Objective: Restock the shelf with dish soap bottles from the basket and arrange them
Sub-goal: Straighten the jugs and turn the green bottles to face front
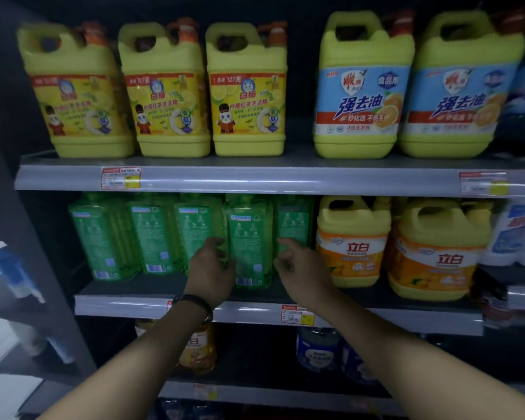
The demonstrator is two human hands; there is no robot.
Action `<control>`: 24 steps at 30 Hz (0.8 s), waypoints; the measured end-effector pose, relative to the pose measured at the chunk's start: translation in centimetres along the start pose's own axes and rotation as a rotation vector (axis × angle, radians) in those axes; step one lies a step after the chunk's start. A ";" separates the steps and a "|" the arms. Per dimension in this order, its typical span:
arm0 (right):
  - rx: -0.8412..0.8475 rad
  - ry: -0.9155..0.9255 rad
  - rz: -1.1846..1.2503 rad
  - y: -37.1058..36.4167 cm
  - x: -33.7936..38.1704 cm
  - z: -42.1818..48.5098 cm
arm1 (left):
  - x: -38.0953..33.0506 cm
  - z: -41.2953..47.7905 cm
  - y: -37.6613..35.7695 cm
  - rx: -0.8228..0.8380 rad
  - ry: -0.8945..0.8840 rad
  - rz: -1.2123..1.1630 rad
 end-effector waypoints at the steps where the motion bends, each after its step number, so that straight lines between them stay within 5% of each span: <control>1: -0.021 0.023 0.016 1.2 0.6 -0.5 | -0.7 -0.5 0.5 -0.010 -0.030 0.000; 12: -0.453 0.522 -0.239 19.0 11.5 -5.2 | -20.9 -5.1 9.5 0.002 -0.599 -0.275; 20: -0.639 0.423 -0.376 27.1 12.0 1.4 | -28.0 4.2 10.0 -0.160 -0.534 -0.319; 24: -0.644 0.326 -0.447 27.3 12.2 4.6 | -29.4 9.2 6.5 -0.040 -0.409 -0.331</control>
Point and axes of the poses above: each hand's wrist, its own z-axis towards the middle knuckle, its own y-axis out of the back of the hand, x = y × z, the point moved 10 cm from there along z, towards the middle knuckle, and after that the axes turned 7 degrees about z, right-handed, at the moved point
